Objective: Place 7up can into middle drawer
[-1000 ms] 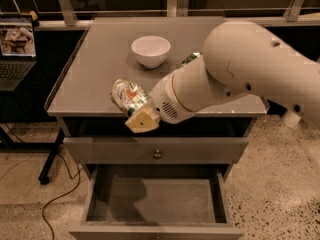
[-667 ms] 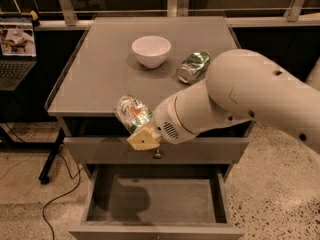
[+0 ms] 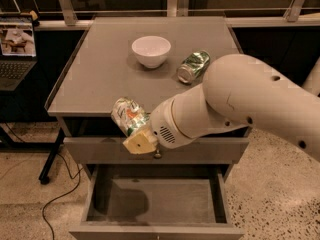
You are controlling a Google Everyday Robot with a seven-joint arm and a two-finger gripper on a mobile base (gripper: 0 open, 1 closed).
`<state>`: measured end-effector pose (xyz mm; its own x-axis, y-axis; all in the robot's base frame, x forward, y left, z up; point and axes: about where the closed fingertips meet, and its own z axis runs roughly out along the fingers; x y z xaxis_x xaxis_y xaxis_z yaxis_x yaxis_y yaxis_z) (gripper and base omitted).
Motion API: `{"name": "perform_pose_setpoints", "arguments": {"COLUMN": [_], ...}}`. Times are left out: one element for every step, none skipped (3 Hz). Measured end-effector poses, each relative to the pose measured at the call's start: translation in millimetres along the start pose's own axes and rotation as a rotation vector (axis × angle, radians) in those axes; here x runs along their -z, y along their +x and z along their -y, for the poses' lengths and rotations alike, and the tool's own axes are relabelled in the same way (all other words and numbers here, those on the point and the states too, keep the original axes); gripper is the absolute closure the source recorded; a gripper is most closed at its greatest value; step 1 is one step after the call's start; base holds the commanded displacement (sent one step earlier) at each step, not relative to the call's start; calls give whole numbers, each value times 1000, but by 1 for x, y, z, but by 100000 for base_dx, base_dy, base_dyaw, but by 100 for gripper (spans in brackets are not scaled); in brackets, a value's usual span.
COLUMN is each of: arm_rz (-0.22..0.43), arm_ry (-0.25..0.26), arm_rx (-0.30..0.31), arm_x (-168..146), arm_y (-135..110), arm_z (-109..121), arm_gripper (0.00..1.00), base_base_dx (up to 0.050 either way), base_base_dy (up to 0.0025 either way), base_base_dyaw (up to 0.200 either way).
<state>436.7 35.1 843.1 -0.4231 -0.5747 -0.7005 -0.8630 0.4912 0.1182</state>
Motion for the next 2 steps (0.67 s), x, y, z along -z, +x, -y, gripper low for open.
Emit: {"name": "perform_pose_setpoints", "arguments": {"arm_rz": [-3,-9], "arm_ry": [-36,-67], "arm_rx": [-15,-18], "arm_x": [-10,-20], "arm_y": [17,35], "arm_z": [-17,-30], "arm_gripper": [100,100], "base_base_dx": [0,0], "base_base_dy": [0,0], "base_base_dyaw": [0,0]}}
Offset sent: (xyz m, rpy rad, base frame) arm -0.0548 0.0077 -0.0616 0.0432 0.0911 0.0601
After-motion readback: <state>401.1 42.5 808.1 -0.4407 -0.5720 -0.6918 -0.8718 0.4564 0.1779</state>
